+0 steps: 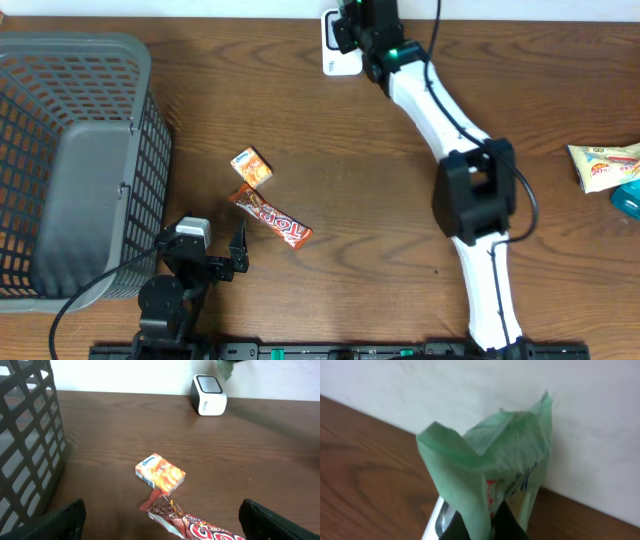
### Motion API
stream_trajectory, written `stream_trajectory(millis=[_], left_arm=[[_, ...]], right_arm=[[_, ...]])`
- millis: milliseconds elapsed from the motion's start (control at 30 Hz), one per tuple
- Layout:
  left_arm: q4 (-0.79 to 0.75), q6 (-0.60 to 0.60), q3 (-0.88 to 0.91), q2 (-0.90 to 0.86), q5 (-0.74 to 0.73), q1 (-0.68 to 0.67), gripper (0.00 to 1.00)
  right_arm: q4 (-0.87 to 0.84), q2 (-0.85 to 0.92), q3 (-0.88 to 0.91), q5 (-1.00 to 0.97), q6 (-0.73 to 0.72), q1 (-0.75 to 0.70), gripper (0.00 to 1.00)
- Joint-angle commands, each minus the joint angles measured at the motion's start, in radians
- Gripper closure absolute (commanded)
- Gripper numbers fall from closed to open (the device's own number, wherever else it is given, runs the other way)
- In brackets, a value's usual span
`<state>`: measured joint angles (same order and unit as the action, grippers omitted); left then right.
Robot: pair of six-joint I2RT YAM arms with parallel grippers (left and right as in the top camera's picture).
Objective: Scan the item barcode
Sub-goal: 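Lift the wipes pack and hold it in front of the scanner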
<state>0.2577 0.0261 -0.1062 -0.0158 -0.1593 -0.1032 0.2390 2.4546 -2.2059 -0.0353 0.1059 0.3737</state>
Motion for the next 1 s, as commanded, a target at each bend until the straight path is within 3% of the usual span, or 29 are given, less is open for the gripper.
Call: stream_trajectory(millis=[0, 200, 433, 967], left_arm=[[0.008, 0.002, 0.022, 0.005, -0.013, -0.005, 0.02], [0.008, 0.002, 0.022, 0.005, -0.013, -0.005, 0.02], [0.008, 0.002, 0.022, 0.005, -0.013, -0.005, 0.02], [0.008, 0.002, 0.022, 0.005, -0.013, -0.005, 0.02]], right_arm=[[0.047, 0.079, -0.145, -0.019, 0.000, 0.014, 0.99], [0.066, 0.129, -0.158, -0.053, 0.029, 0.026, 0.99], [0.093, 0.132, -0.158, -0.116, 0.253, 0.073, 0.99], [0.101, 0.133, -0.146, -0.109, 0.391, 0.044, 0.99]])
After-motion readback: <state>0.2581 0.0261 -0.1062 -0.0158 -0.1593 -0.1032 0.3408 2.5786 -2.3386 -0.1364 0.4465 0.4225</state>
